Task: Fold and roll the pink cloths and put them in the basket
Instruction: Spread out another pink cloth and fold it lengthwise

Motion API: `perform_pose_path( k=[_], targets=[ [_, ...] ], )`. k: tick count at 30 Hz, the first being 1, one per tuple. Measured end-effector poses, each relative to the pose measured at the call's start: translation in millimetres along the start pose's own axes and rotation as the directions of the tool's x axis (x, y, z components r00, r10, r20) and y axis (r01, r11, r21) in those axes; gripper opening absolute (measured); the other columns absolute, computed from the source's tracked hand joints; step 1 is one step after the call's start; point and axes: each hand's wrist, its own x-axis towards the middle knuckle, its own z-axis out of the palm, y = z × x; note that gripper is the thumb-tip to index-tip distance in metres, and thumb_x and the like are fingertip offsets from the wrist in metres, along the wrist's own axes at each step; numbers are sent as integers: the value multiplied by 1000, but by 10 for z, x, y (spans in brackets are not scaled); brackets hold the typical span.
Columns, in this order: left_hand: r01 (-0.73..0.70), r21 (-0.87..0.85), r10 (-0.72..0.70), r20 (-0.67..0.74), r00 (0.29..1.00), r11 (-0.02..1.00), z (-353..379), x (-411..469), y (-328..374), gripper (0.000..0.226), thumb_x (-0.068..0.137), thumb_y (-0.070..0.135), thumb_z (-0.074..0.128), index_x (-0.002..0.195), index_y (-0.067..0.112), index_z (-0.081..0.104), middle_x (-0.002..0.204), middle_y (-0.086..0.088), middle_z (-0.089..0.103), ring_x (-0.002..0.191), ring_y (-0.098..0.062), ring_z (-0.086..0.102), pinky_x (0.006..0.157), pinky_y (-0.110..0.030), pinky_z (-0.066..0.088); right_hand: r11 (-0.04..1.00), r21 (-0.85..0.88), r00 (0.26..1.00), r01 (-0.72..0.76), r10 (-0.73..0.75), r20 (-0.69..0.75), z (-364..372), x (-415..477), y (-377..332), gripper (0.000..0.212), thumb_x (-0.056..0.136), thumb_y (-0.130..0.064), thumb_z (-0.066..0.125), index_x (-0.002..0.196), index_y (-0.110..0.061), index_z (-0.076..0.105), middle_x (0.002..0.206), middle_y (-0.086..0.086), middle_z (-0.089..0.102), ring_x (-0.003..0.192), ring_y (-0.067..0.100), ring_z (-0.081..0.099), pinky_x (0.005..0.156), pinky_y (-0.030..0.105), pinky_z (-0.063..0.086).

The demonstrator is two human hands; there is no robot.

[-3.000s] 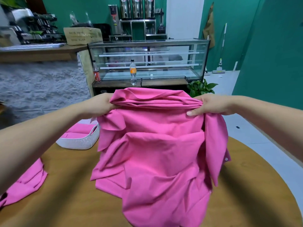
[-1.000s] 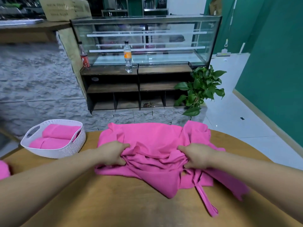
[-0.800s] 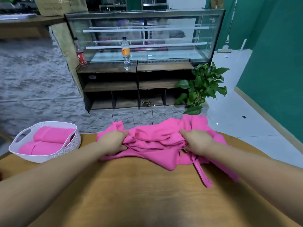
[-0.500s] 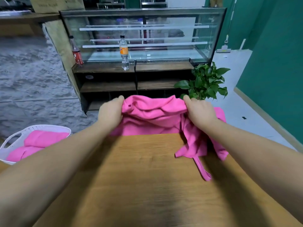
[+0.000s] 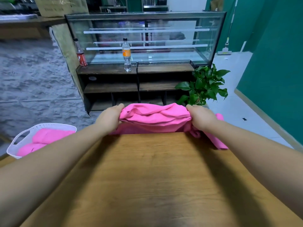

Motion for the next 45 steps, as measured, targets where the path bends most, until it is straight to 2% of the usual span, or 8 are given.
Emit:
perform_pose_path(
  k=[9,15,19,24,30,32,37,45],
  targets=[
    [-42,-151,62,126,990,988,-638,-810,338,29,93,35,74,92,15,52,60,1,65,45,-14,61,33,-13,31,982,153,993,108,-113,20,-481,-804,-76,43,91,-53,76,86,-30,40,76,-8,53,74,22,57,63,36,46],
    [-85,-100,107,235,966,991,-542,-1651,338,36,95,57,62,91,22,54,60,6,65,41,-1,54,46,-23,42,944,245,960,219,-254,120,-266,-1647,-191,69,77,-97,46,110,-37,56,95,-15,65,83,10,63,77,41,58],
    [-166,2,160,257,953,986,-336,-2094,152,28,90,57,65,87,37,46,97,0,73,89,-28,68,72,-38,51,949,218,947,228,-268,176,-208,-2155,-402,50,84,-80,64,85,-35,40,76,-11,55,69,9,52,64,35,45],
    [-146,-29,147,318,936,989,-278,-2625,205,24,93,41,70,88,21,58,74,14,63,65,-1,55,64,-29,44,944,234,937,234,-283,204,-86,-2684,-634,54,86,-83,57,85,-33,37,73,-13,50,72,15,53,62,38,41],
    [-175,-158,221,351,910,972,-255,-3103,174,27,95,39,71,80,26,52,74,14,59,68,4,54,65,-23,44,934,235,934,267,-312,176,66,-3205,-794,82,73,-102,24,104,-30,50,96,-5,70,93,23,67,73,40,50],
    [-163,-168,217,386,897,972,-241,-3233,125,29,95,46,68,85,22,54,79,10,65,71,-4,54,71,-34,49,936,213,931,280,-319,177,96,-3387,-842,80,77,-99,31,111,-30,53,105,-2,72,100,25,67,76,39,49],
    [-124,-138,177,497,850,983,-275,-3574,238,29,89,47,74,88,27,53,76,12,66,68,0,57,62,-20,43,942,154,917,299,-328,225,192,-3828,-992,78,84,-93,45,124,-28,55,118,1,71,111,26,65,83,40,49],
    [117,-236,108,760,640,965,-465,-3697,478,74,74,99,52,86,27,62,76,12,55,72,-12,50,76,-38,43,935,236,885,264,-332,326,89,-4015,-1157,72,80,-97,47,101,-28,46,83,-15,50,81,16,54,76,41,48]
  ],
)
